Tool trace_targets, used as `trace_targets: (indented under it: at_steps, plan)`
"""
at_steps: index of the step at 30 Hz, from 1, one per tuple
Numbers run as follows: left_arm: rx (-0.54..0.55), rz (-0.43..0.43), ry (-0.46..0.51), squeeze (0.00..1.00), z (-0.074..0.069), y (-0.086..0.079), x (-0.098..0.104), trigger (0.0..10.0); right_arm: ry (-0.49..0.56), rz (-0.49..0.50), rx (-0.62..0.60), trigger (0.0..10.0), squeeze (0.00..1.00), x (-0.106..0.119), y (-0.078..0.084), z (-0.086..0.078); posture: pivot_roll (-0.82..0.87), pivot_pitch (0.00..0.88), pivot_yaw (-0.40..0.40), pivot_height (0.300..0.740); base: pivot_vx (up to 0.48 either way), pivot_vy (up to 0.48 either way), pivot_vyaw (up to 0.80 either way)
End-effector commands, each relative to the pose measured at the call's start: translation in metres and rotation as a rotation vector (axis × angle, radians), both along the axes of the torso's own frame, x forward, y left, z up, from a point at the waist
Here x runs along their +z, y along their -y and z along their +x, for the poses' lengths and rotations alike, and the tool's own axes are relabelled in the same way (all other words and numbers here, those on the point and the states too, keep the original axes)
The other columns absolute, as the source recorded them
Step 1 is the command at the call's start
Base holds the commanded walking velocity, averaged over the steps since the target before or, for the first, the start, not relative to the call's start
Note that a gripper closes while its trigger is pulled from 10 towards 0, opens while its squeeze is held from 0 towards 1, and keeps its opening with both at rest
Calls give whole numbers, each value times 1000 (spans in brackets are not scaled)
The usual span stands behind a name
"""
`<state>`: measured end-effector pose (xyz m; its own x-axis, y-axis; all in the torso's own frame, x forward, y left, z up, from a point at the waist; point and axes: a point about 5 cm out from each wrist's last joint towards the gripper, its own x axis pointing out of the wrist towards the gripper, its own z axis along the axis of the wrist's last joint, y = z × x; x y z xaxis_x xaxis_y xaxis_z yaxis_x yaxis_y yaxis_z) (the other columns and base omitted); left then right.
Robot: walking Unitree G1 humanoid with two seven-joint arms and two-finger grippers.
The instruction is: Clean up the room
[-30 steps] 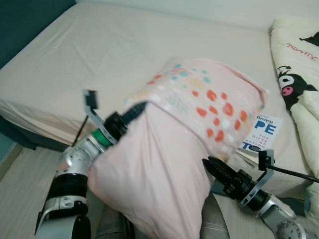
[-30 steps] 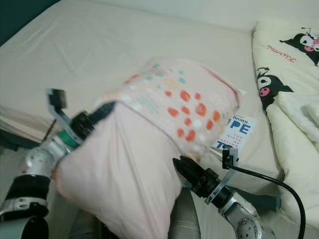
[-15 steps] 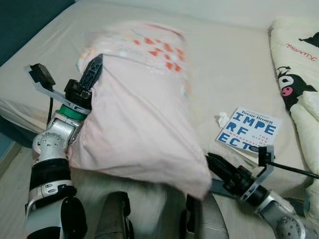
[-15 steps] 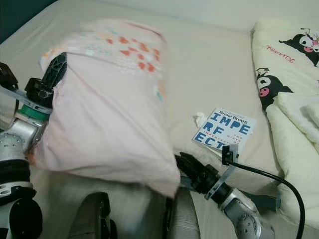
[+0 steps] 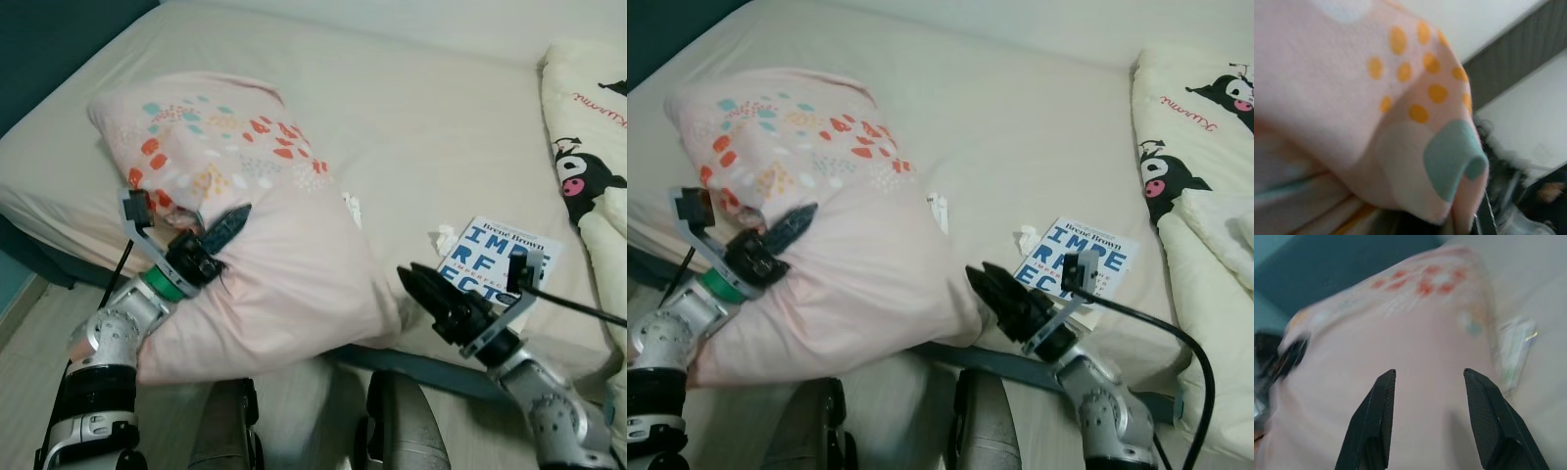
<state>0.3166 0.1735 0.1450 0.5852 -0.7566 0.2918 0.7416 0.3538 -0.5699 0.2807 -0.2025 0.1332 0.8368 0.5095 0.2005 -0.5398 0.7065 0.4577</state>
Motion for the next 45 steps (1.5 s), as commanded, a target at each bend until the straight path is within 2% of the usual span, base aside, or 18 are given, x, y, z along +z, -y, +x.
trace_targets:
  at_steps: [1, 3, 4, 8, 9, 10, 11, 14, 15, 19, 21, 23, 24, 25, 26, 32, 36, 45]
  plan:
    - [-5, 107, -36, 0, -3, 8, -21, 0, -20, -10, -89, 10000, 0, -4, 12, 2, -8, 116, -6, 618, 0, 0, 0]
    - [49, 105, -33, 0, 0, 7, -22, 0, -17, -11, -103, 10000, 0, -3, 13, 4, -13, 108, -7, 618, 0, 0, 0]
    - [88, 29, -20, 0, 2, 6, -13, 0, -19, -20, -111, 10000, 0, -3, 11, 5, -13, 108, -7, 618, 0, 0, 0]
    - [124, -120, 7, 0, 5, 5, 3, 0, -21, -24, -115, 10000, 0, -5, 5, 6, -11, 100, -8, 618, 0, 0, 0]
    - [112, -192, 34, 0, 3, 6, 13, 0, -22, -26, -127, 10000, 0, -6, 2, 7, -11, 99, -8, 618, 0, 0, 0]
    - [112, -192, 34, 0, 3, 6, 13, 0, -22, -26, -127, 10000, 0, -6, 2, 7, -11, 99, -8, 618, 0, 0, 0]
    - [56, -290, 97, 0, -1, 11, 32, 0, -19, -23, -154, 10000, 0, -6, -3, 11, -7, 100, -12, 618, 0, 0, 0]
    - [20, -309, 131, 0, -3, 15, 41, 0, -16, -18, -169, 10000, 0, -6, -5, 14, -4, 101, -15, 618, 0, 0, 0]
    - [-35, -279, 200, 0, -4, 25, 56, 0, -13, -38, -212, 10000, 0, -7, -6, 19, -2, 101, -18, 618, 0, 0, 0]
    - [-45, -248, 229, 0, -3, 29, 60, 0, -11, -57, -233, 10000, 0, -7, -7, 21, -1, 101, -19, 618, 0, 0, 0]
    - [47, -105, 272, 0, 5, 37, 64, 0, 6, -173, -292, 10000, 0, -8, -10, 26, 2, 92, -10, 618, 0, 0, 0]
    - [99, -49, 283, 0, 8, 40, 65, 0, 14, -218, -308, 10000, 0, -8, -12, 27, 2, 92, -10, 618, 0, 0, 0]
    - [223, 76, 262, 0, 15, 42, 61, 7294, 30, -270, -345, 10000, 0, -7, -17, 31, 1, 88, 0, 618, 0, 0, 0]
    - [223, 76, 262, 0, 15, 42, 61, 7294, 30, -270, -345, 10000, 0, -7, -17, 31, 1, 88, 0, 618, 0, 0, 0]
    - [259, 120, 247, 0, 18, 44, 58, 10000, 38, -292, -357, 10000, 0, -7, -19, 33, 2, 82, 6, 618, 0, 0, 0]
    - [431, 267, 196, 0, 27, 42, 46, 10000, 78, -386, -433, 10000, 0, -4, -26, 40, 2, 73, 8, 618, 0, 0, 0]
    - [641, 419, 209, 0, 36, 31, 43, 10000, 136, -458, -481, 10000, 0, 2, -36, 45, 6, 69, 5, 618, 0, 0, 0]
    - [687, 457, 190, 0, 31, 26, 30, 10000, 152, -479, -561, 10000, 0, 0, -36, 46, 8, 70, 0, 618, 0, 0, 0]
